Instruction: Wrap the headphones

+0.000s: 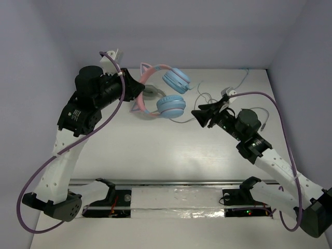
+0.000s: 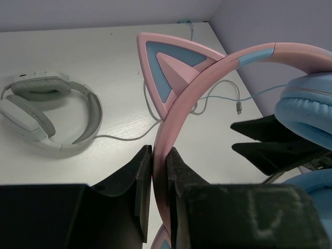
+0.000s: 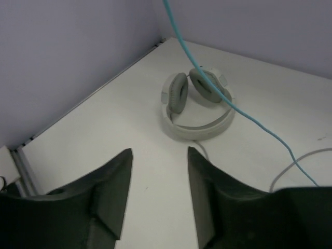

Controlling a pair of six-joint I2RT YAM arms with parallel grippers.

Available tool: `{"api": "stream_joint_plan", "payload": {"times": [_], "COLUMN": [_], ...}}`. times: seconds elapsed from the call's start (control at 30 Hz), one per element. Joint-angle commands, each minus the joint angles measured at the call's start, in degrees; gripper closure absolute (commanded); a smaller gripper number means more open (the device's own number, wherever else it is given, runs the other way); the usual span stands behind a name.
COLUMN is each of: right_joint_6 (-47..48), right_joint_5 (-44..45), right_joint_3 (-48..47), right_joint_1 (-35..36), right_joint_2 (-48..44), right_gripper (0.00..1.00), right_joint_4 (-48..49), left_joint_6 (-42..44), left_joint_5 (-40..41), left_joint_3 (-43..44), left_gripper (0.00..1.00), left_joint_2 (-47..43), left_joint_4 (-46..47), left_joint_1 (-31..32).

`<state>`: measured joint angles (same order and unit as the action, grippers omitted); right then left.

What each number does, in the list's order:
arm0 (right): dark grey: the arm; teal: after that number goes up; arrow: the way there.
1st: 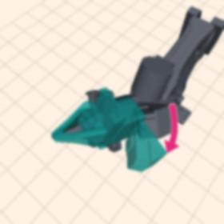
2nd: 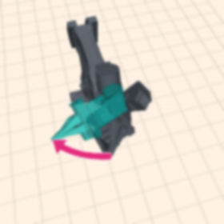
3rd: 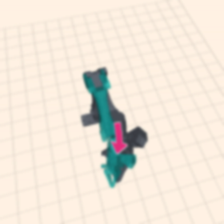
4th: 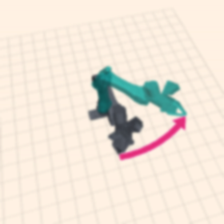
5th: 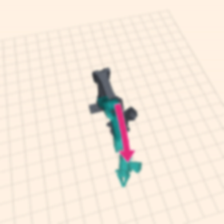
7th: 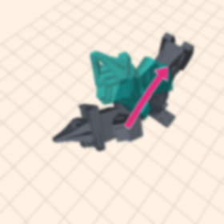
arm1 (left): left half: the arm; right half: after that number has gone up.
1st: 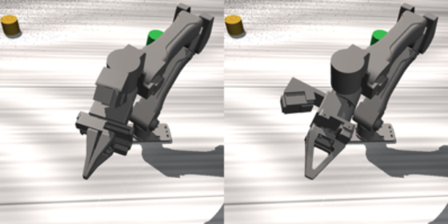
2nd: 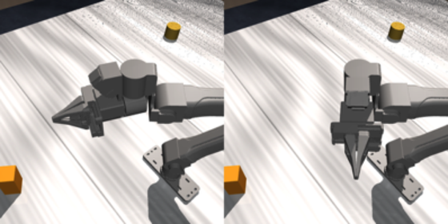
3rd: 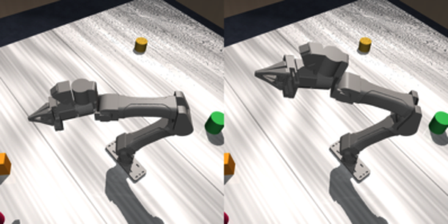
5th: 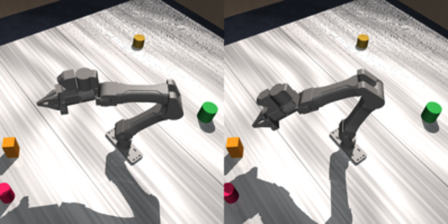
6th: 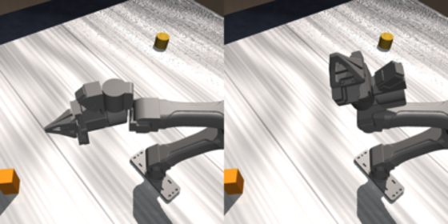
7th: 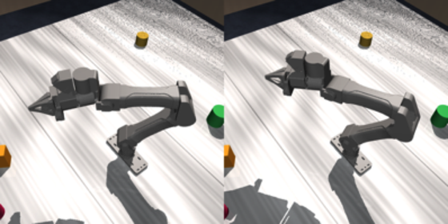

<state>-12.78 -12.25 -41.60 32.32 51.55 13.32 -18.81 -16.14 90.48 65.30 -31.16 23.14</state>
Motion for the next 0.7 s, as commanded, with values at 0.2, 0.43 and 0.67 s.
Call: {"api": "stream_joint_plan", "payload": {"times": [0.2, 0.43, 0.67], "right_joint_6": [2.49, 4.24, 6.45], "right_joint_5": [10.33, 11.90, 12.70], "right_joint_3": [-0.23, -0.67, -2.08], "right_joint_1": [0.29, 0.29, -3.04], "right_joint_2": [1.80, 4.95, 10.06], "right_gripper": [0.36, 0.29, 0.28], "right_joint_4": [4.08, 5.92, 11.19], "left_joint_6": [-0.27, -1.32, -2.02], "left_joint_5": [-2.23, -5.47, -6.97], "left_joint_3": [4.44, 1.29, 2.33], "left_gripper": [1.00, 1.00, 1.00], "left_joint_2": [-0.70, -1.31, -2.37], "left_joint_4": [3.12, 5.31, 4.09], "left_joint_1": [-0.28, -0.28, -0.28]}}
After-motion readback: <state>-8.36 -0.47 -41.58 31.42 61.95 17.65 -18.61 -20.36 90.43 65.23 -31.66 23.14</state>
